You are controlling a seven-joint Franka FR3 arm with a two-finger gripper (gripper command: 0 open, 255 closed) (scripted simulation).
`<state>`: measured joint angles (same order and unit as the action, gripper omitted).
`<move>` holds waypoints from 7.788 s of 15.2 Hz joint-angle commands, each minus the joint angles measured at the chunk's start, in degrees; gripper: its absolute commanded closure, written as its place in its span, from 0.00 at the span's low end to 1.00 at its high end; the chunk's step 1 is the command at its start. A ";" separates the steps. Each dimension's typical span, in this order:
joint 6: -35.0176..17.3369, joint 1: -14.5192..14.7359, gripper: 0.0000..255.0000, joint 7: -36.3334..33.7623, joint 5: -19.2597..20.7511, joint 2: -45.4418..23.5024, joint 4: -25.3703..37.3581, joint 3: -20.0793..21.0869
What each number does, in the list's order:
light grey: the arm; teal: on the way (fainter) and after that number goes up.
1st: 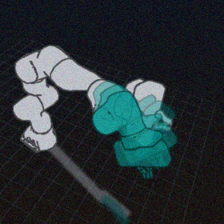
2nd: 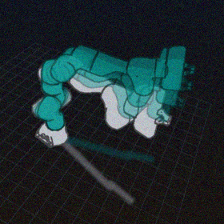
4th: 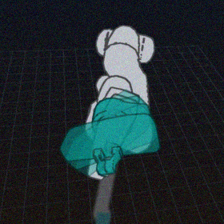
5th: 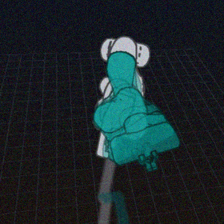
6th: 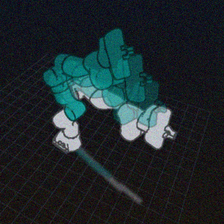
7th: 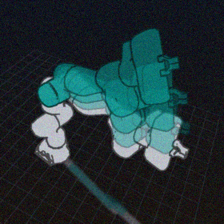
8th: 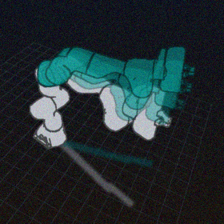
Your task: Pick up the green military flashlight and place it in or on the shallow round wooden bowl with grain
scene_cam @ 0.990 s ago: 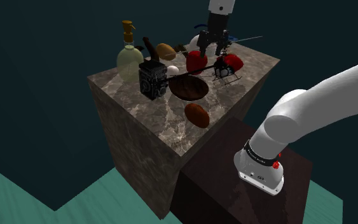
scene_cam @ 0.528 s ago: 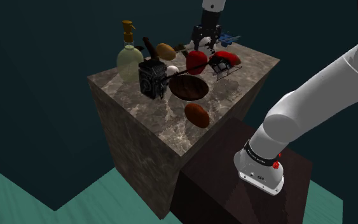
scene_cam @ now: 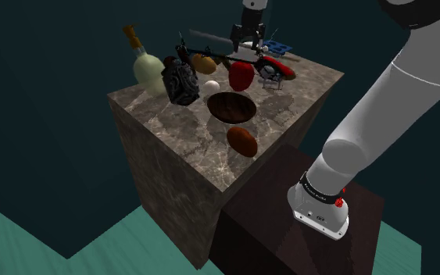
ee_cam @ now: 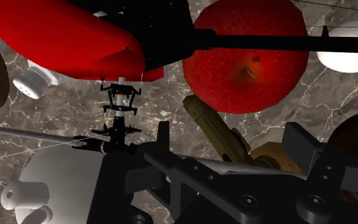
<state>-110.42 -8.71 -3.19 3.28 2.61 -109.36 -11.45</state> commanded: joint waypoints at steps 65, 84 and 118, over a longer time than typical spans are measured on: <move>-10.93 6.54 1.00 -8.69 28.72 -12.25 1.90 2.89; 0.00 8.10 1.00 -5.13 27.11 -5.84 6.53 4.17; 6.87 19.55 1.00 -29.13 22.88 23.09 -28.04 19.32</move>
<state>-102.76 10.93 -31.97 25.99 25.98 -136.81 7.95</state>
